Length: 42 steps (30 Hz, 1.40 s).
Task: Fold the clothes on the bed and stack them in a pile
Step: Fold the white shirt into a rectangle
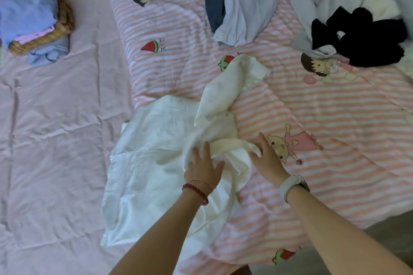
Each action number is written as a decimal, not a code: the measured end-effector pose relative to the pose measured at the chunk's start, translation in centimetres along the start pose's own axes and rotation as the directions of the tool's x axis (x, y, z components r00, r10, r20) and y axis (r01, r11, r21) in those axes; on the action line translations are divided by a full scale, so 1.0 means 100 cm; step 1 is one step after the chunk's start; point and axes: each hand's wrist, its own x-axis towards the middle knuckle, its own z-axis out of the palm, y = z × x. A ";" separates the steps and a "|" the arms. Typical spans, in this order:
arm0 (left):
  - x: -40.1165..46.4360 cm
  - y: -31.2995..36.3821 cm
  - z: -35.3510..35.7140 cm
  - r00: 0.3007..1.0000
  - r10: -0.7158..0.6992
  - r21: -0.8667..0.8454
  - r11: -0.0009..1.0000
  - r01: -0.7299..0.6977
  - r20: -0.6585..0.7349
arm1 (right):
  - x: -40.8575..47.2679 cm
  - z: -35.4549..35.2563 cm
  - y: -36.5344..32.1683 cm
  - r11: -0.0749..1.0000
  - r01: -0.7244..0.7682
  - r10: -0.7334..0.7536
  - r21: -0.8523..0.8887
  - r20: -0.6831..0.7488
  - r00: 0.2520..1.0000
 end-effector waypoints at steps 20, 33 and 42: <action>-0.061 -0.032 -0.146 0.998 0.067 -0.898 0.440 -0.012 0.020 | -0.068 -0.060 -0.078 0.960 0.279 -0.276 0.012 0.197 0.941; -0.189 -0.094 -0.239 0.764 0.295 -0.459 0.657 -0.598 -0.573 | -0.185 -0.051 -0.186 0.832 0.547 -0.515 0.094 -0.240 0.823; -0.285 -0.094 -0.304 0.478 0.379 -0.321 0.407 -0.855 -0.793 | -0.291 -0.081 -0.271 0.432 0.803 -0.893 -0.410 -0.320 0.317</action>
